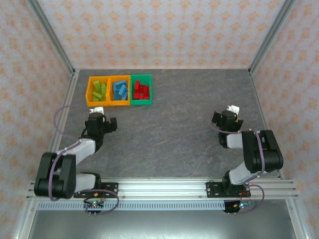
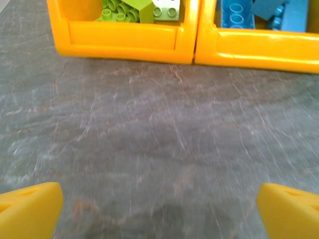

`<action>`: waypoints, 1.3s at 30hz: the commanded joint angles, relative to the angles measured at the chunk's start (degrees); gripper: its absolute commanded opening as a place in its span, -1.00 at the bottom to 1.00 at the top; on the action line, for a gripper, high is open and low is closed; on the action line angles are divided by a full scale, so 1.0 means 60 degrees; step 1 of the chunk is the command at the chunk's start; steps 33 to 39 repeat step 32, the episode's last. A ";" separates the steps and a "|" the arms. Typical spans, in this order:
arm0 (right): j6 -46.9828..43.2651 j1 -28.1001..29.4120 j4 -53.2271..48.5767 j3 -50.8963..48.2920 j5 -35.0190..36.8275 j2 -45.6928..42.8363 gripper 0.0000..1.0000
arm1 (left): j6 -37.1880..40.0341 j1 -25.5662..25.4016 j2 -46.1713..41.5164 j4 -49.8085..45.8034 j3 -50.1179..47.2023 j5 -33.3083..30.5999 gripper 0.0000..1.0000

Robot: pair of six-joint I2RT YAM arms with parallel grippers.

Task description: Sort the legos into containers by color

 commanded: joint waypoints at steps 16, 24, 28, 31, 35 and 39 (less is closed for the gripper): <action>-0.0037 0.0018 0.0772 0.0064 -0.0466 -0.0246 0.98 | 0.0817 -0.0368 0.1748 0.4263 -0.0054 -0.0406 1.00; -0.0159 0.0061 0.0665 0.0147 -0.0639 -0.0192 0.98 | 0.0825 -0.0338 0.1661 0.3756 0.0129 -0.0250 1.00; -0.0130 -0.0052 0.0420 0.0309 -0.1008 -0.0114 0.98 | 0.0823 -0.0332 0.1661 0.3758 0.0129 -0.0242 1.00; -0.0168 -0.0055 0.0592 0.0165 -0.1022 -0.0238 0.98 | 0.0820 -0.0338 0.1662 0.3759 0.0129 -0.0251 1.00; -0.0165 -0.0055 0.0667 0.0111 -0.1037 -0.0232 0.98 | 0.0828 -0.0330 0.1662 0.3756 0.0129 -0.0250 1.00; -0.0165 -0.0055 0.0667 0.0111 -0.1037 -0.0232 0.98 | 0.0828 -0.0330 0.1662 0.3756 0.0129 -0.0250 1.00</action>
